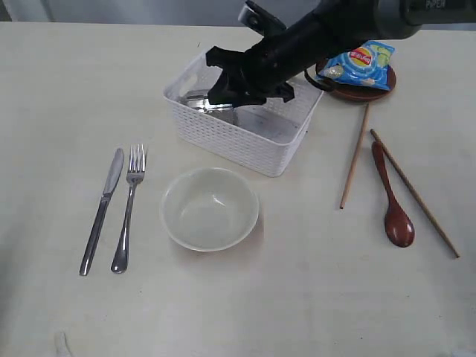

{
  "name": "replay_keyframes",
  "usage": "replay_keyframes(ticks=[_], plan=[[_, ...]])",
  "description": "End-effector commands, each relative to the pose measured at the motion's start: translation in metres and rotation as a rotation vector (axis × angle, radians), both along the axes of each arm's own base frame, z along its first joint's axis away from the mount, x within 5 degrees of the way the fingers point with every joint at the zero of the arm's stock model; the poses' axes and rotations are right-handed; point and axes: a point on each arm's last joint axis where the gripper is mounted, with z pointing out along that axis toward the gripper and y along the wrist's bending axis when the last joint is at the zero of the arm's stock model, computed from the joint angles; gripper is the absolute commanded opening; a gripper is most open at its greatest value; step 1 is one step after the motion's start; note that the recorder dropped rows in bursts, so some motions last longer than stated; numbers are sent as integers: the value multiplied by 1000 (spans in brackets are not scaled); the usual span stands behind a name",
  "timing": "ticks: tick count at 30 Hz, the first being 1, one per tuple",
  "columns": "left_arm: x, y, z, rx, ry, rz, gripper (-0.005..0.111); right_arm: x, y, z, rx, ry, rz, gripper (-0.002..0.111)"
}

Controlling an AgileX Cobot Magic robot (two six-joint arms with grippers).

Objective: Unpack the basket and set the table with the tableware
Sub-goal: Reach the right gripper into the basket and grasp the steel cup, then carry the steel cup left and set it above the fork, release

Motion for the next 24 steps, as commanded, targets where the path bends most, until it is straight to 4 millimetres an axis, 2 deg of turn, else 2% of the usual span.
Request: replay_keyframes(ticks=[1,3,7,12,17,20,24], plan=[[0,0,-1,-5,0,-5,0,4,-2,5,19,-52,12,1],[0,0,-1,-5,0,-5,0,4,-3,8,23,-55,19,0],[0,0,-1,-5,0,-5,0,1,-5,31,32,-105,53,0],[0,0,-1,-3,0,-5,0,-11,-10,83,34,-216,106,0],[0,0,-1,-3,0,-5,0,-34,-10,137,0,-369,177,0],[0,0,-1,1,0,-4,0,-51,-2,159,-29,-441,236,0],[0,0,-1,1,0,-4,0,-81,27,172,-61,-490,333,0]])
